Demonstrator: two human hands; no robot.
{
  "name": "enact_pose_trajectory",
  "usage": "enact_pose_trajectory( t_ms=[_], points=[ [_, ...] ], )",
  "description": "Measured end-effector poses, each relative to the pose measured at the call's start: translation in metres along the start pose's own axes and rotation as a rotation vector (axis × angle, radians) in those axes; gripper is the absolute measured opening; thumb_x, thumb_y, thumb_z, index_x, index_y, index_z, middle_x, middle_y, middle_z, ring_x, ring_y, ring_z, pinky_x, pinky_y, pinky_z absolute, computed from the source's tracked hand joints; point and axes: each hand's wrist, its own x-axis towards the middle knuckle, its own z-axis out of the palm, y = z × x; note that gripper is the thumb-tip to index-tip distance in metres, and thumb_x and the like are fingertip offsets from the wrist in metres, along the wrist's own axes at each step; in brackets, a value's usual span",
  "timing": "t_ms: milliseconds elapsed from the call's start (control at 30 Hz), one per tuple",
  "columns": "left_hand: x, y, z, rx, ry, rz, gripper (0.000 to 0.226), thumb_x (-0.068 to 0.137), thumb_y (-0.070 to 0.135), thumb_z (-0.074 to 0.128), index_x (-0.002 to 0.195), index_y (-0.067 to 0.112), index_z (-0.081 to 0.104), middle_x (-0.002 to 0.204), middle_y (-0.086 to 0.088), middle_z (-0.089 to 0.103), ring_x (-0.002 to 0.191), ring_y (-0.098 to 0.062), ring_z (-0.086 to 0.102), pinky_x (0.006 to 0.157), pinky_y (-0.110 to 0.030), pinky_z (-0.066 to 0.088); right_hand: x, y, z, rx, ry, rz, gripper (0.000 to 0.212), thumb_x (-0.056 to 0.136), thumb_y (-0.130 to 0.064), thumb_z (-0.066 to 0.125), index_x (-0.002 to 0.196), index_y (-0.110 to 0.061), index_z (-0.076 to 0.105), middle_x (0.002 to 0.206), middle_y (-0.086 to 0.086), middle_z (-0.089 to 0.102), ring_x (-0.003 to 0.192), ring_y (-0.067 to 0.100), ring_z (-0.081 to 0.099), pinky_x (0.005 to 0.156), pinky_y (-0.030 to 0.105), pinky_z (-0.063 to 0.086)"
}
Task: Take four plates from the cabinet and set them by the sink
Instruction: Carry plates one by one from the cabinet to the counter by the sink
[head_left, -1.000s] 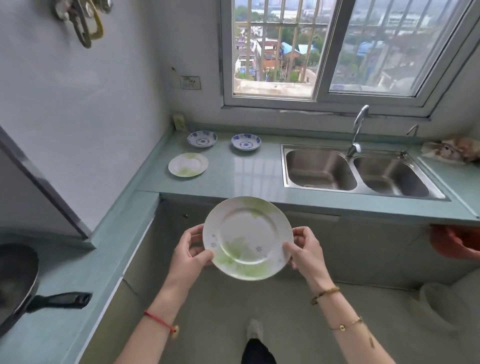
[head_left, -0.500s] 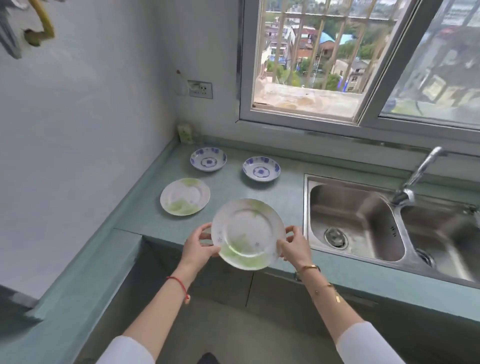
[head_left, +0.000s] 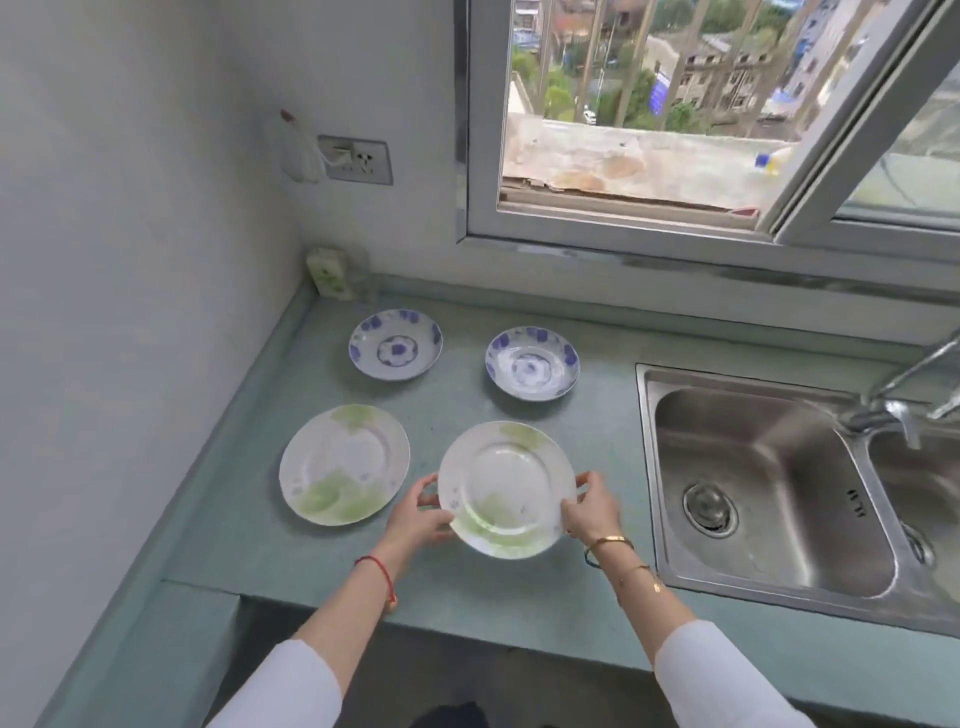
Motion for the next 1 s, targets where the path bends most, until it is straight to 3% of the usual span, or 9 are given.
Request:
enact_pose_trajectory(
  t_ms=[133,300,500,633,833,1000],
  points=[
    [0.018,0.001,-0.006,0.029,-0.042,-0.029,0.073,0.081,-0.018,0.061,0.145,0.013,0.043,0.113,-0.013,0.058,0.110,-0.038,0.064,0.074,-0.038,0.063,0.012,-0.007,0.006,-0.051,-0.008,0.017,0.033,0.077,-0.004,0.051,0.109,-0.012,0.050,0.087,0.009,0.060,0.085,0.033,0.059,0.068,0.032,0.043],
    [0.029,0.001,-0.007,0.027,-0.083,-0.080,0.074,0.081,-0.019,0.059,0.145,0.014,0.042,0.107,-0.013,0.059,0.105,-0.035,0.065,0.072,-0.035,0.063,0.022,-0.007,0.008,-0.077,-0.003,0.029,0.033,0.079,-0.005,0.052,0.110,-0.013,0.049,0.087,0.008,0.059,0.083,0.031,0.058,0.067,0.030,0.040],
    [0.029,-0.002,-0.003,0.049,-0.099,-0.086,0.074,0.084,-0.017,0.056,0.148,0.015,0.038,0.106,-0.011,0.061,0.100,-0.029,0.066,0.073,-0.032,0.063,0.026,-0.005,0.008,-0.090,-0.008,0.038,0.032,0.077,-0.004,0.053,0.108,-0.012,0.050,0.092,0.012,0.063,0.085,0.032,0.060,0.071,0.038,0.051],
    [0.027,-0.004,0.000,0.063,-0.087,-0.082,0.075,0.086,-0.017,0.054,0.150,0.017,0.036,0.114,-0.013,0.059,0.103,-0.028,0.065,0.064,-0.025,0.061,0.027,-0.007,0.009,-0.102,0.000,0.036,0.031,0.079,-0.003,0.053,0.108,-0.013,0.049,0.092,0.011,0.061,0.087,0.032,0.060,0.073,0.039,0.053],
    [0.026,-0.007,-0.001,0.131,-0.082,-0.060,0.075,0.087,-0.010,0.056,0.151,0.023,0.036,0.122,-0.011,0.057,0.110,-0.026,0.063,0.071,-0.027,0.059,0.025,-0.003,0.010,-0.097,-0.001,0.028,0.029,0.079,-0.003,0.053,0.107,-0.011,0.050,0.094,0.012,0.061,0.084,0.030,0.057,0.068,0.033,0.047],
    [0.026,-0.008,0.000,0.136,-0.075,-0.049,0.077,0.088,-0.007,0.058,0.153,0.025,0.033,0.119,-0.005,0.056,0.110,-0.023,0.060,0.073,-0.028,0.057,0.026,0.003,0.009,-0.066,-0.007,0.039,0.032,0.086,-0.013,0.057,0.116,-0.007,0.050,0.104,0.012,0.061,0.093,0.032,0.061,0.080,0.040,0.054]
  ],
)
